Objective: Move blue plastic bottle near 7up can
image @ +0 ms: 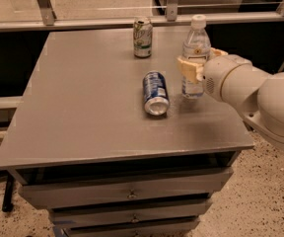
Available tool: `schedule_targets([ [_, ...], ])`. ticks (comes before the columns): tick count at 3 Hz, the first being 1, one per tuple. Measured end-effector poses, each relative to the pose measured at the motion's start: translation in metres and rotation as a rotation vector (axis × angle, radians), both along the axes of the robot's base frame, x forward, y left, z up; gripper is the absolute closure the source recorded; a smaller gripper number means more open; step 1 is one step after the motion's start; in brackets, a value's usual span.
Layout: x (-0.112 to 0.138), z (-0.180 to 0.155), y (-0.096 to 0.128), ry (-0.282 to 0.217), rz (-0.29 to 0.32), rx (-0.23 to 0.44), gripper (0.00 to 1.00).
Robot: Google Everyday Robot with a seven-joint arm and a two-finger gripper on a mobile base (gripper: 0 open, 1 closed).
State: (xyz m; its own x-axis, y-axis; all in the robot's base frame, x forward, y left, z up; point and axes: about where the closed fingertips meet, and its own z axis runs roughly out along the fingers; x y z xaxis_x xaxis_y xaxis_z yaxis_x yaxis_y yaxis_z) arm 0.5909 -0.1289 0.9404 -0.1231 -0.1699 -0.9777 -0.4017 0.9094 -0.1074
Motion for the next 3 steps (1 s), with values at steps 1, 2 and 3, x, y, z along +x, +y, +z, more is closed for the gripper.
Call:
schedule_targets([
  [1, 0.007, 0.000, 0.002, -0.008, 0.007, -0.002, 1.00],
  [2, 0.021, 0.005, 0.001, -0.049, 0.000, 0.036, 1.00],
  [3, 0.026, 0.007, 0.004, -0.053, 0.006, 0.034, 1.00],
])
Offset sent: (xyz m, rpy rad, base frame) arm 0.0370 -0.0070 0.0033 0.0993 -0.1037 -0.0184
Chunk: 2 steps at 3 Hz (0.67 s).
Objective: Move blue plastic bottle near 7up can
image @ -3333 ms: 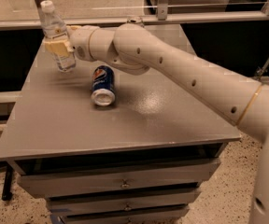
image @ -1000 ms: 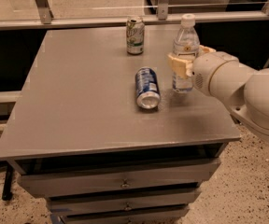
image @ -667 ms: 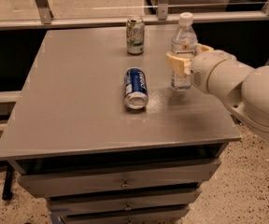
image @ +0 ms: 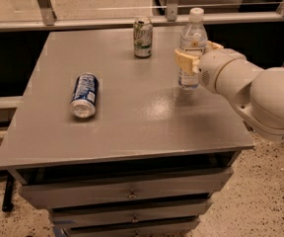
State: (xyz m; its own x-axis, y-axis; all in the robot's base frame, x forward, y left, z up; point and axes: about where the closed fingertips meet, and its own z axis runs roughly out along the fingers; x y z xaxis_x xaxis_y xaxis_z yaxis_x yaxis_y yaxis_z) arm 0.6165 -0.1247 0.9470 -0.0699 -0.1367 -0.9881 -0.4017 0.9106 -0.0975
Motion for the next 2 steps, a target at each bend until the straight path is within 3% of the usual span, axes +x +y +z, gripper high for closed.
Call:
schedule_targets([
  [2, 0.020, 0.006, 0.008, -0.015, 0.023, 0.012, 1.00],
])
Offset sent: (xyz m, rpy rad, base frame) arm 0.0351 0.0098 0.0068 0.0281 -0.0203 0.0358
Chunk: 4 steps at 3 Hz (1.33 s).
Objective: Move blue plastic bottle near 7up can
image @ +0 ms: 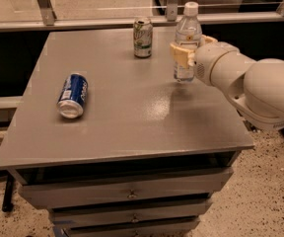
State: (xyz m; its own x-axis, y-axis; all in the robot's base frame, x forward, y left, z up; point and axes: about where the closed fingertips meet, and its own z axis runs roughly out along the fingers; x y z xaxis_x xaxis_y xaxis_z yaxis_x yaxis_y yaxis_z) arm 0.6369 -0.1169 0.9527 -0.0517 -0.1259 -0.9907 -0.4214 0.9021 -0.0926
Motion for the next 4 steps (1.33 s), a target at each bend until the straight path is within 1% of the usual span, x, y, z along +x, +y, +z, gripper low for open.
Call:
schedule_targets([
  [1, 0.011, -0.001, 0.004, -0.003, 0.007, 0.011, 1.00],
  [2, 0.028, -0.002, 0.009, -0.015, 0.012, 0.022, 1.00],
  [3, 0.050, 0.003, 0.010, -0.038, 0.012, 0.029, 1.00],
  [4, 0.078, 0.007, 0.006, -0.052, 0.003, 0.047, 1.00],
])
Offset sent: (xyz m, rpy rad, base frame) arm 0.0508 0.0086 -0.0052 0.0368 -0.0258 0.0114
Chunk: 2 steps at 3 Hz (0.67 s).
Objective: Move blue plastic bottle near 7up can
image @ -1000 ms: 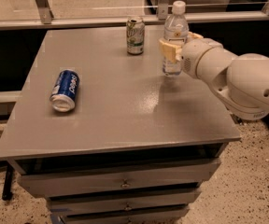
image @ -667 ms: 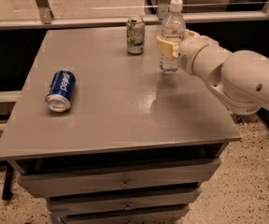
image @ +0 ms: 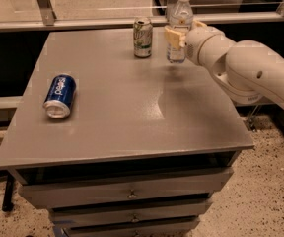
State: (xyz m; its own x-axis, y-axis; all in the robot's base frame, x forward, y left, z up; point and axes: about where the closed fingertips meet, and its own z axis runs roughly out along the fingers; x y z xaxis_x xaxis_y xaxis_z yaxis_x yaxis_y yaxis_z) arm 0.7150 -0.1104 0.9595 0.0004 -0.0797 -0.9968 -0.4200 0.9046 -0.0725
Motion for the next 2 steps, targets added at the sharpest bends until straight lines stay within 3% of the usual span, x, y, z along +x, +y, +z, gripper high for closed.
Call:
schedule_targets([
  [2, 0.043, -0.017, 0.004, 0.036, -0.004, 0.025, 1.00],
])
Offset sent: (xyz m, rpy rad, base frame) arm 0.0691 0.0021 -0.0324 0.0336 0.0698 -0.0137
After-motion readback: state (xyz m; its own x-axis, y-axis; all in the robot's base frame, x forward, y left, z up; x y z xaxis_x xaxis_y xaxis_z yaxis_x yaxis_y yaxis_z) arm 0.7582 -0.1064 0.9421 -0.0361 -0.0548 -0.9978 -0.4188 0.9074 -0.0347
